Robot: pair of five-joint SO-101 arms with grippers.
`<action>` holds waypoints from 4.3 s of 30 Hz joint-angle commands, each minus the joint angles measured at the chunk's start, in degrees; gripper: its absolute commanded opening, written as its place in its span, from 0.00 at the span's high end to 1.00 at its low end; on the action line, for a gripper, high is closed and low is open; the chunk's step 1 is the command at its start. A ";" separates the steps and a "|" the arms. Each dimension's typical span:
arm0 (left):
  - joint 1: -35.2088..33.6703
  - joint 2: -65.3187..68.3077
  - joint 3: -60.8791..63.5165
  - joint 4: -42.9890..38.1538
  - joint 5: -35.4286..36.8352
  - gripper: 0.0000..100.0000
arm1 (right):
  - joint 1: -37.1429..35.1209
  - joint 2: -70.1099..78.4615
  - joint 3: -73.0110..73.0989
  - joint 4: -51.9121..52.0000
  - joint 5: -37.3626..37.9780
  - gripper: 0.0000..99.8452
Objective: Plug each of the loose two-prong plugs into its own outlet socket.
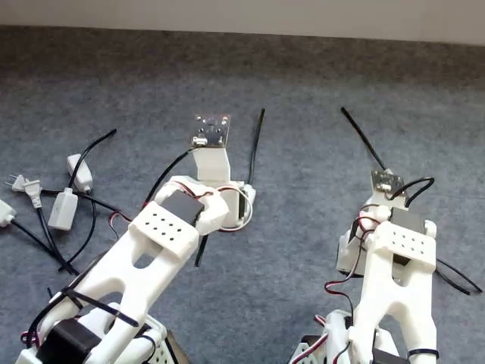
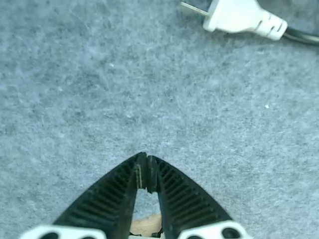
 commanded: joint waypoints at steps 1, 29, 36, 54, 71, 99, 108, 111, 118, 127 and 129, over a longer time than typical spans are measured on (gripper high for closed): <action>1.01 -0.13 0.13 -2.64 -0.18 0.99 | 0.31 -0.92 -0.22 -0.66 -0.53 0.99; 2.77 -0.22 2.51 -3.34 -0.97 0.99 | 0.31 -0.92 -0.13 -0.66 -0.53 0.99; 2.51 -0.22 6.29 -6.68 -1.05 0.99 | 0.31 -0.92 -0.04 -0.66 -0.53 0.99; -5.85 22.11 -9.63 3.08 1.67 0.99 | 0.31 -0.92 -0.04 -0.66 -0.53 0.99; 2.77 23.43 -7.43 -0.26 8.44 0.99 | 0.31 -0.31 0.04 -1.89 -0.44 0.99; 3.12 22.81 -6.81 12.40 -1.41 0.99 | 0.31 -0.31 0.13 -1.89 -0.44 0.99; 3.56 18.07 -4.26 13.54 -1.76 0.99 | 0.48 -0.31 0.13 -1.89 -0.44 0.99; 1.80 18.07 -3.38 10.90 -1.76 0.99 | 0.48 -0.31 0.13 -1.89 -0.44 0.99; -2.42 17.45 -9.01 10.99 -9.05 0.99 | 0.48 -0.31 0.13 -1.89 -0.44 0.99; -7.96 17.45 -26.68 27.87 -12.40 0.99 | 0.48 -0.31 0.13 -1.89 -0.44 0.99; -7.60 17.45 -27.30 28.31 -14.68 0.99 | 0.48 -0.31 0.13 -1.89 -0.44 0.99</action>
